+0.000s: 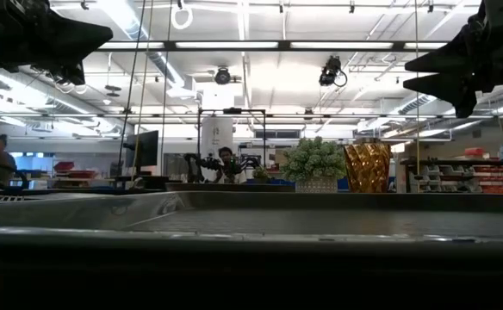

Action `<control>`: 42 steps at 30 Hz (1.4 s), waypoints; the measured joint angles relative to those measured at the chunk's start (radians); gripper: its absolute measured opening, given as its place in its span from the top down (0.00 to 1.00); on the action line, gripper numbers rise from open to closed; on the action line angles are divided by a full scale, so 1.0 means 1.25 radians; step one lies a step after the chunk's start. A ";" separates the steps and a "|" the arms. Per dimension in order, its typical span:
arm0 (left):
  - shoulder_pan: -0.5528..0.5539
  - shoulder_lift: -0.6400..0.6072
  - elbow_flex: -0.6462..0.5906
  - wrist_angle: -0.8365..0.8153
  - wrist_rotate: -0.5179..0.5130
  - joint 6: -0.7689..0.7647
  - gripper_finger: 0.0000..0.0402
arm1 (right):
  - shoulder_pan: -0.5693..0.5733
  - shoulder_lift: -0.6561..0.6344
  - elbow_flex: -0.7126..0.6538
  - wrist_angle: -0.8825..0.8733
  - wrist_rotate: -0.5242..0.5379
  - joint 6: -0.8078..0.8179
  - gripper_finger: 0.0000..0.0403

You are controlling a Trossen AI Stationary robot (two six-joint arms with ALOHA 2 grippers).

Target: Pick and place plate/cup/fork/spoon on tray

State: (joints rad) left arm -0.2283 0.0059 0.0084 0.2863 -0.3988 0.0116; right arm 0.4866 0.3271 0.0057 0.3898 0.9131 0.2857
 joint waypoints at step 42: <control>0.000 0.000 0.000 0.095 0.305 0.101 0.94 | -0.146 0.000 0.000 0.164 -0.018 -0.171 0.54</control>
State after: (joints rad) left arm -0.2288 0.0063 0.0082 0.4053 -0.0179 0.1375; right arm 0.3044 0.3269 0.0055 0.5951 0.8905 0.0716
